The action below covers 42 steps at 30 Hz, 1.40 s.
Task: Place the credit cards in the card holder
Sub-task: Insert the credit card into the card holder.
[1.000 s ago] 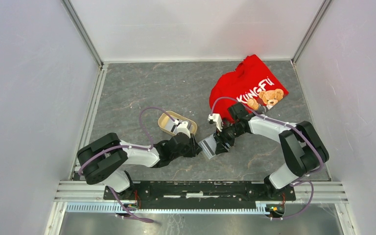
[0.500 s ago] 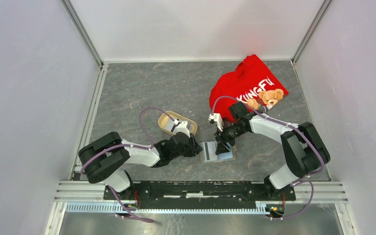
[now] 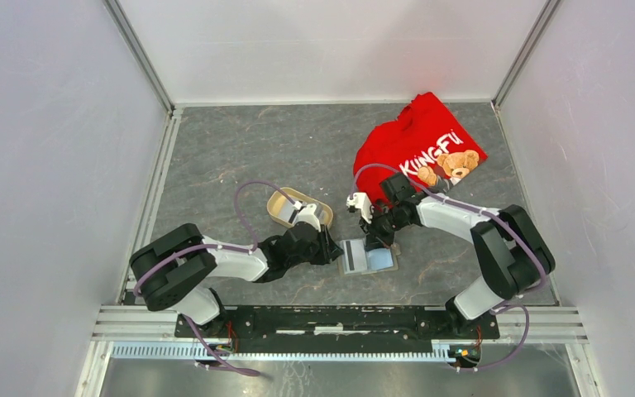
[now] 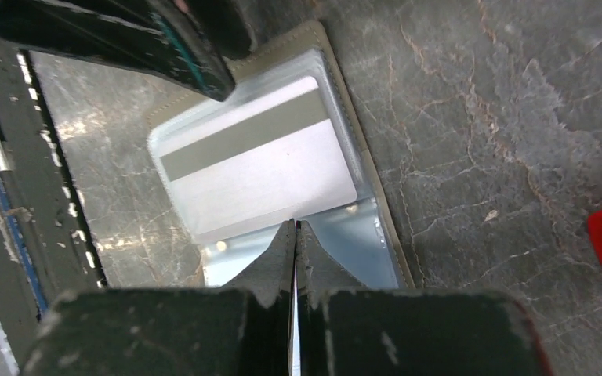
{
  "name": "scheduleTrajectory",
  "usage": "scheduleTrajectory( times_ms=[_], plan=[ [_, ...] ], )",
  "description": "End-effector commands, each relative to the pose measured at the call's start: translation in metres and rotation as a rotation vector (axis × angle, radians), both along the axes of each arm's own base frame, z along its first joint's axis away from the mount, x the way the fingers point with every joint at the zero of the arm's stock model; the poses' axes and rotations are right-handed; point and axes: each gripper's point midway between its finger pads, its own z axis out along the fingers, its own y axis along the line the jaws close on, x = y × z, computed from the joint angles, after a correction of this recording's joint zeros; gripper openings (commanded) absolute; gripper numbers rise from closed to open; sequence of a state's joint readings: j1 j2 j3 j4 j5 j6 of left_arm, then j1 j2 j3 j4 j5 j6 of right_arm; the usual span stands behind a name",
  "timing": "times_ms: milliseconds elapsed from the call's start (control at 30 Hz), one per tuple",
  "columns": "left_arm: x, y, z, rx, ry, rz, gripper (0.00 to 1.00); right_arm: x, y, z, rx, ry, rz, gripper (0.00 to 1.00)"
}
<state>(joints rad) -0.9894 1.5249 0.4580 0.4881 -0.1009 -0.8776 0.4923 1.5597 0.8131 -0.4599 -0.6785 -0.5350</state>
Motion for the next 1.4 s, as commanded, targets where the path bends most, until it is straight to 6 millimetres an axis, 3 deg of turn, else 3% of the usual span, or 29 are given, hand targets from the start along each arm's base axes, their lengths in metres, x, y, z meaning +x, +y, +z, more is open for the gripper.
scheduleTrajectory(
  times_ms=[0, 100, 233, 300, 533, 600, 767, 833, 900, 933, 1000, 1100, 1133, 1267, 1367],
  plan=[
    [0.000, -0.011, 0.009, -0.063, -0.002, -0.024, 0.32, 0.011, -0.007, -0.013, -0.083, -0.032, -0.039, 0.00],
    [-0.004, -0.014, 0.003, -0.062, 0.017, -0.046, 0.31, 0.005, -0.004, -0.017, -0.082, -0.022, -0.025, 0.00],
    [-0.007, -0.018, -0.002, -0.064, 0.032, -0.066, 0.31, -0.017, 0.020, -0.012, 0.004, 0.074, 0.053, 0.00],
    [-0.007, -0.019, -0.002, -0.066, 0.034, -0.070, 0.31, -0.018, 0.027, -0.006, 0.046, 0.096, 0.064, 0.00],
    [-0.004, -0.011, 0.005, -0.051, 0.003, -0.051, 0.31, -0.003, 0.011, -0.002, -0.032, -0.041, 0.088, 0.01],
    [-0.003, -0.009, 0.014, -0.045, -0.028, -0.059, 0.31, 0.000, 0.006, 0.006, -0.033, -0.091, 0.112, 0.03],
    [0.003, -0.004, 0.058, -0.049, -0.177, -0.106, 0.33, 0.006, 0.000, 0.037, 0.050, -0.168, 0.149, 0.13],
    [0.011, 0.004, 0.077, -0.004, -0.248, -0.097, 0.40, 0.008, -0.002, 0.054, 0.112, -0.202, 0.153, 0.17],
    [0.026, 0.019, 0.094, 0.069, -0.329, -0.089, 0.57, 0.015, -0.006, 0.073, 0.167, -0.269, 0.136, 0.21],
    [0.030, 0.024, 0.101, 0.090, -0.350, -0.087, 0.67, 0.019, -0.009, 0.083, 0.185, -0.311, 0.117, 0.23],
    [0.049, 0.041, 0.113, 0.157, -0.383, -0.070, 0.76, 0.031, -0.014, 0.101, 0.204, -0.409, 0.071, 0.35],
    [0.079, 0.070, 0.121, 0.225, -0.383, -0.049, 0.86, 0.048, -0.015, 0.126, 0.231, -0.544, 0.000, 0.79],
    [0.085, 0.078, 0.119, 0.254, -0.368, -0.049, 0.87, 0.048, -0.014, 0.128, 0.236, -0.549, 0.013, 0.88],
    [0.101, 0.094, 0.101, 0.419, -0.299, -0.089, 0.88, 0.043, 0.000, 0.131, 0.283, -0.436, 0.082, 0.90],
    [0.107, 0.091, 0.093, 0.475, -0.259, -0.125, 0.87, 0.034, 0.008, 0.123, 0.334, -0.364, 0.129, 0.86]
  ],
)
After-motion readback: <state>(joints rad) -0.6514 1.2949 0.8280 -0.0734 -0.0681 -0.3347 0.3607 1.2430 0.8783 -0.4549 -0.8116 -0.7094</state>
